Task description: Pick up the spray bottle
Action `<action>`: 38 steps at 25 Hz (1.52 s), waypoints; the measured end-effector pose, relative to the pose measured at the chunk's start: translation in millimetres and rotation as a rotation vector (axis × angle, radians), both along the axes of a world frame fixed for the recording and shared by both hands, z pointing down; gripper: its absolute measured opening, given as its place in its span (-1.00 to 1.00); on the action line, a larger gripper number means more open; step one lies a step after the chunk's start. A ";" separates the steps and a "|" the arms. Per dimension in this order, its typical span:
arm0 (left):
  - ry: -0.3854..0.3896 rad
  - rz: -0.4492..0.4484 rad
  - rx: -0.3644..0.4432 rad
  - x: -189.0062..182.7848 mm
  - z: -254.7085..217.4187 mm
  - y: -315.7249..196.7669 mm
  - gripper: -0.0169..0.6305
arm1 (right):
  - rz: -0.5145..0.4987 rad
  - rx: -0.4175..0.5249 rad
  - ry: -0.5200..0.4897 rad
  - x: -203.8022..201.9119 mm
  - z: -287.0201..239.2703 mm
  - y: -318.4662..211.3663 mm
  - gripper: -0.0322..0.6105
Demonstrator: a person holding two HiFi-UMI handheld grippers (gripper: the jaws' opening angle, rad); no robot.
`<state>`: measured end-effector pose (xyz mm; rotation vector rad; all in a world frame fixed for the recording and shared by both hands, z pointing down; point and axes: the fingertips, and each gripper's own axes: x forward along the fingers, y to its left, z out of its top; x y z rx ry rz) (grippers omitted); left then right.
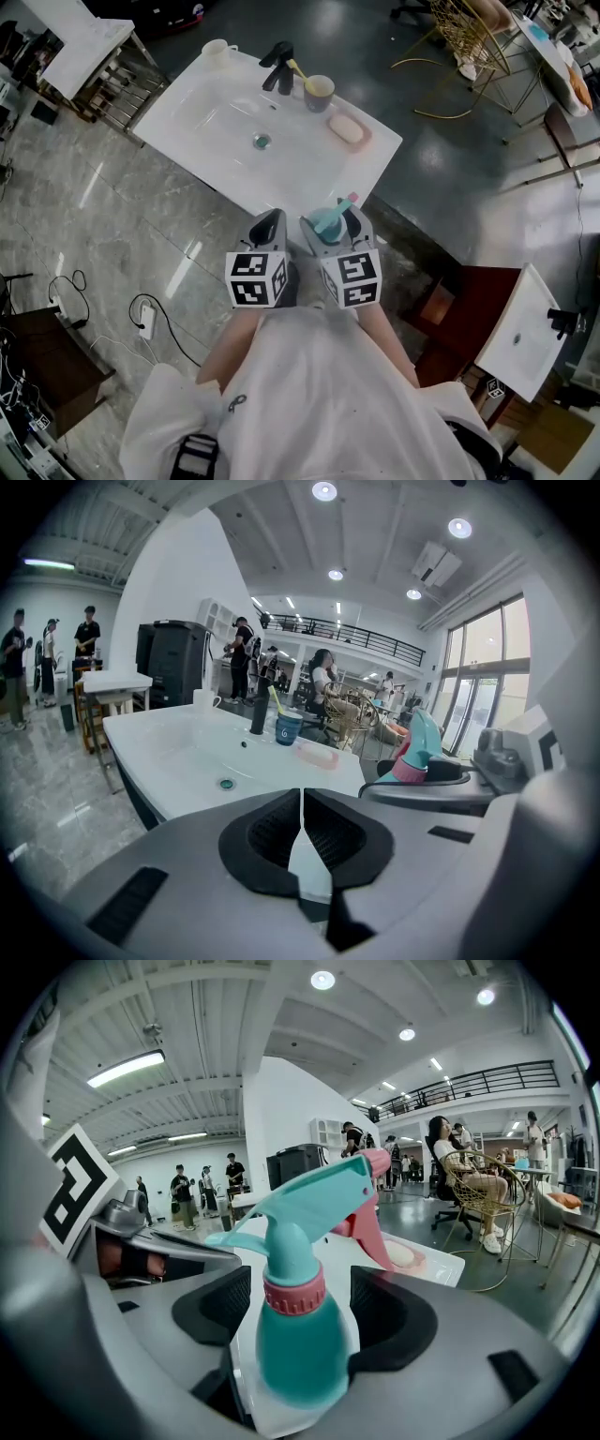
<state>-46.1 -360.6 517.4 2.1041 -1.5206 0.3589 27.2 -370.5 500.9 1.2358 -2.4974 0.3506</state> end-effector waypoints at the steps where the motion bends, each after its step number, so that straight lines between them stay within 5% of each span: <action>1: 0.001 0.000 -0.001 -0.8 0.4 -1.7 -0.85 | -0.003 -0.002 0.001 -1.8 0.9 -1.4 0.09; 19: 0.000 -0.001 -0.010 -14.2 3.6 -13.6 -0.85 | 0.029 -0.029 0.104 -9.6 20.8 -14.4 0.08; 38: 0.013 0.046 0.009 -0.9 -3.0 -17.4 -0.85 | 0.074 -0.034 0.104 -7.3 20.3 -18.5 0.08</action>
